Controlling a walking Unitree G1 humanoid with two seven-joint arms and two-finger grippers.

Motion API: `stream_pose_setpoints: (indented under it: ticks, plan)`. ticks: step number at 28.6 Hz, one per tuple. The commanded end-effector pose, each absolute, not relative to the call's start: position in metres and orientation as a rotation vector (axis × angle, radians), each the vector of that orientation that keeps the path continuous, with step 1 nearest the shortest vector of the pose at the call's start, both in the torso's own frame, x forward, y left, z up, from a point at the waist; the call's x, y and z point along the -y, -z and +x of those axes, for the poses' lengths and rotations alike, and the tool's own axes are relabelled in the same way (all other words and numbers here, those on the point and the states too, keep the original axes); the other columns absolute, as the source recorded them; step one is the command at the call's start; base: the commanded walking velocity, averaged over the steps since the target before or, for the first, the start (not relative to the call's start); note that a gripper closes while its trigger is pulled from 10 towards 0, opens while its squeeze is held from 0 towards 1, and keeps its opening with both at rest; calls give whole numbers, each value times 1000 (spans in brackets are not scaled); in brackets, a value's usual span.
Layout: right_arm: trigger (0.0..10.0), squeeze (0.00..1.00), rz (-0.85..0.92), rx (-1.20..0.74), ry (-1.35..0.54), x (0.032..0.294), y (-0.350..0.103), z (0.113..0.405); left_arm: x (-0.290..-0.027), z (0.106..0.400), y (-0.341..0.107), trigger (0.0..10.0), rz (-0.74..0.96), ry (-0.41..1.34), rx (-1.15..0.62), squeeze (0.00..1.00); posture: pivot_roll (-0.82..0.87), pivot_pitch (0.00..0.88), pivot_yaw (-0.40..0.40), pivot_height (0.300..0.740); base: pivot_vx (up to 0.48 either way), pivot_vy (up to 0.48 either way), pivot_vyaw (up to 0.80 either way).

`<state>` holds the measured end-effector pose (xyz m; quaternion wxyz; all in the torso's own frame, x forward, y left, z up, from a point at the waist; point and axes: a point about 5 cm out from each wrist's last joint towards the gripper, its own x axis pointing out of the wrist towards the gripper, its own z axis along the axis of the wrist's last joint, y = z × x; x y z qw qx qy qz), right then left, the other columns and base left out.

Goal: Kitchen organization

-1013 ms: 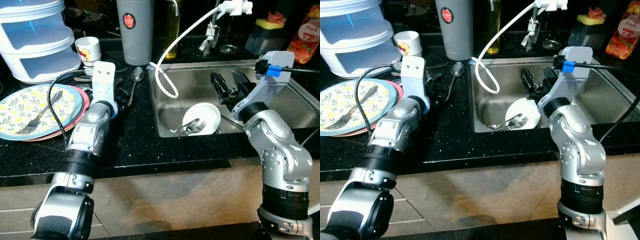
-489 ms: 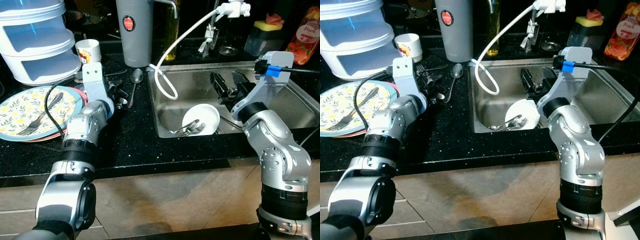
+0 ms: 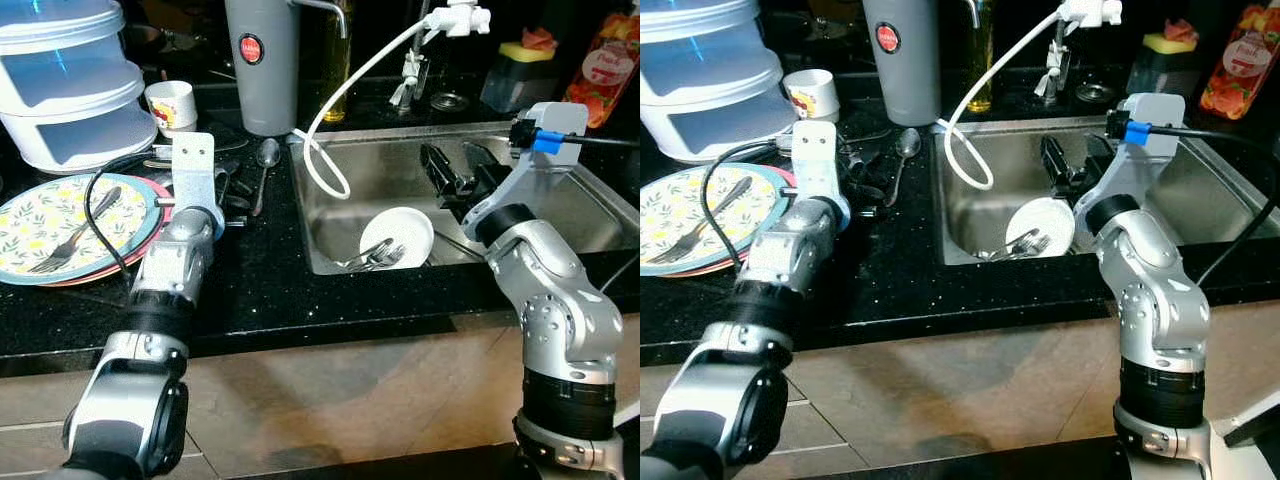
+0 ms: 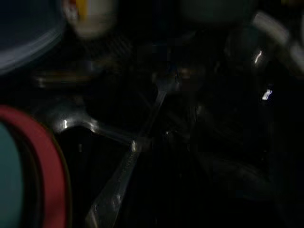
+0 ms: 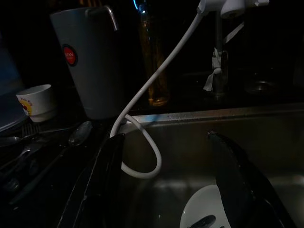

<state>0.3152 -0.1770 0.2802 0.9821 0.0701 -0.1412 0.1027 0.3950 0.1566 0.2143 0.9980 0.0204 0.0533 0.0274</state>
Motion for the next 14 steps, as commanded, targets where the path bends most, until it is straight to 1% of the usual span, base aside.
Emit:
stream_pose_setpoints:
  ticks: [1,2,3,4,6,8,9,12,13,14]
  plan:
    - [10000,0,148,305,-208,176,-283,314,-153,392,-238,10000,57,-9,45,0,-8,52,22,740,0,0,0]
    - [10000,0,148,305,-206,176,-283,314,-149,389,-251,10000,57,23,126,0,-8,52,22,740,0,0,0]
    - [10000,0,148,305,-206,176,-283,314,-149,389,-251,10000,57,23,126,0,-8,52,22,740,0,0,0]
    - [10000,0,149,306,-205,177,-283,314,-140,382,-274,10000,38,107,247,0,-8,52,22,740,0,0,0]
    - [10000,0,150,306,-204,177,-283,314,-138,380,-281,10000,30,133,275,0,-8,49,25,740,0,0,0]
    - [10000,0,150,306,-203,177,-283,314,-131,377,-286,10000,-4,193,267,0,-8,49,25,740,0,0,0]
    - [10000,0,151,306,-203,177,-282,314,-129,379,-281,10000,5,201,216,0,-8,48,26,740,0,0,0]
    - [10000,0,152,306,-202,177,-282,314,-127,384,-264,10000,106,166,92,0,-8,49,28,740,0,0,0]
    - [10000,0,152,306,-202,177,-282,314,-129,386,-257,10000,95,137,36,4,-8,49,28,740,0,0,0]
    - [10000,0,152,306,-202,177,-282,313,-131,387,-252,10000,84,112,-2,498,-12,49,32,740,0,0,0]
